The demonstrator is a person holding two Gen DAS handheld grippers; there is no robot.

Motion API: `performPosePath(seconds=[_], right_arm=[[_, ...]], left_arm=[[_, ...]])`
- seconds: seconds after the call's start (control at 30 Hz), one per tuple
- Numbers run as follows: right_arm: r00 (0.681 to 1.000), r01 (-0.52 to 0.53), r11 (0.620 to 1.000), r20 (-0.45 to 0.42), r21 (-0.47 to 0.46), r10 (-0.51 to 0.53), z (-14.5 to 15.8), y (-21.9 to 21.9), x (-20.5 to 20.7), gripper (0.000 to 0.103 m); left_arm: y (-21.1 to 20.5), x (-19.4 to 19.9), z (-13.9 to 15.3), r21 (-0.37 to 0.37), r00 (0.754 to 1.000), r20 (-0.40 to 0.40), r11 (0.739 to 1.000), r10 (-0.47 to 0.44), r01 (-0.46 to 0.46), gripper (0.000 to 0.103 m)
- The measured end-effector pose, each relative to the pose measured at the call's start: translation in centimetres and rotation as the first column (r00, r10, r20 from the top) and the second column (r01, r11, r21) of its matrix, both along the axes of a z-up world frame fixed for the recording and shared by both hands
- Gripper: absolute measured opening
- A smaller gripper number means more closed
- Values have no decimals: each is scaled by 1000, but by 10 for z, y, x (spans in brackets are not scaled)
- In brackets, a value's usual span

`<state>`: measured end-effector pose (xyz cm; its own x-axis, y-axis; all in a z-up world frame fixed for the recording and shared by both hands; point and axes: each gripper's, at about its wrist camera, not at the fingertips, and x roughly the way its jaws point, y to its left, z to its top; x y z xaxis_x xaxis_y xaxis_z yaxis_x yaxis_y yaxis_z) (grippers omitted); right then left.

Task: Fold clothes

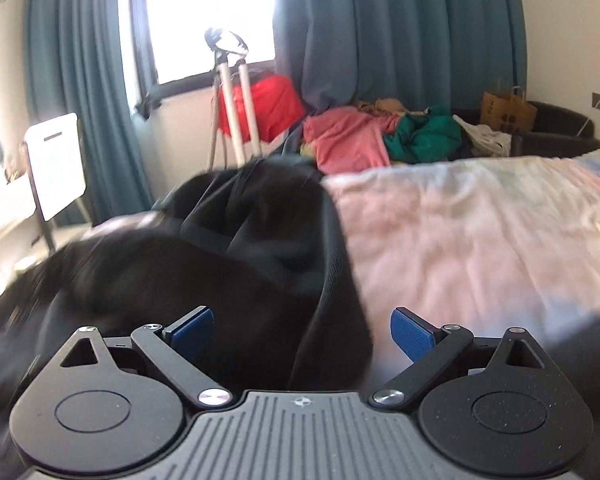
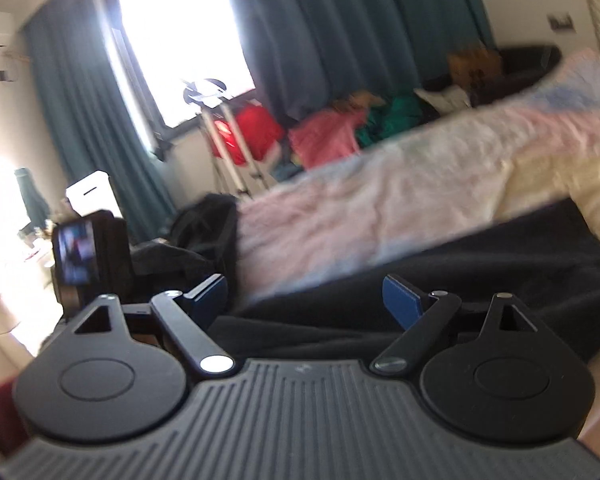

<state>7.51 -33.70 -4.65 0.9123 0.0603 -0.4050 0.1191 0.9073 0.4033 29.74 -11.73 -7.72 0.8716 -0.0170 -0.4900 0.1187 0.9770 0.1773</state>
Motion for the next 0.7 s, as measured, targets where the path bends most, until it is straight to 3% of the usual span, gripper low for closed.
performPosePath(seconds=[0.1, 0.27, 0.33, 0.37, 0.4, 0.43, 0.47, 0.5, 0.63, 0.7], right_arm=[[998, 61, 996, -32, 62, -59, -21, -14, 20, 87], [994, 101, 995, -53, 13, -100, -45, -14, 54, 87], [994, 88, 996, -68, -13, -88, -54, -9, 63, 87], [994, 77, 997, -79, -12, -78, -58, -7, 67, 87], [994, 66, 998, -90, -12, -67, -62, -5, 71, 87], [994, 56, 998, -99, -9, -57, -65, -3, 74, 87], [994, 49, 999, -97, 2, -49, -66, -3, 75, 86], [994, 49, 999, -95, 3, -48, -65, -3, 74, 86], [993, 57, 998, -101, 17, -55, -65, -4, 68, 86], [993, 68, 997, -100, 27, -65, -63, -6, 64, 86]], left_arm=[[-31, 63, -3, 58, 999, 32, 998, 37, -39, 97], [-58, 153, -20, 115, 983, -2, 977, 181, -180, 93], [-60, 180, -25, 135, 971, -31, 963, 239, -233, 77], [-59, 188, -24, 124, 966, -40, 961, 254, -248, 73], [-56, 194, -22, 104, 966, -43, 962, 256, -251, 61], [-54, 196, -18, 84, 970, -41, 968, 240, -236, 42], [-50, 196, -13, 69, 976, -40, 975, 216, -213, 29], [-49, 194, -9, 71, 982, -37, 981, 186, -183, 7], [-52, 171, 17, 127, 999, -1, 991, 35, -34, 4], [-46, 155, 38, 73, 1000, 13, 997, -5, 4, 4]])
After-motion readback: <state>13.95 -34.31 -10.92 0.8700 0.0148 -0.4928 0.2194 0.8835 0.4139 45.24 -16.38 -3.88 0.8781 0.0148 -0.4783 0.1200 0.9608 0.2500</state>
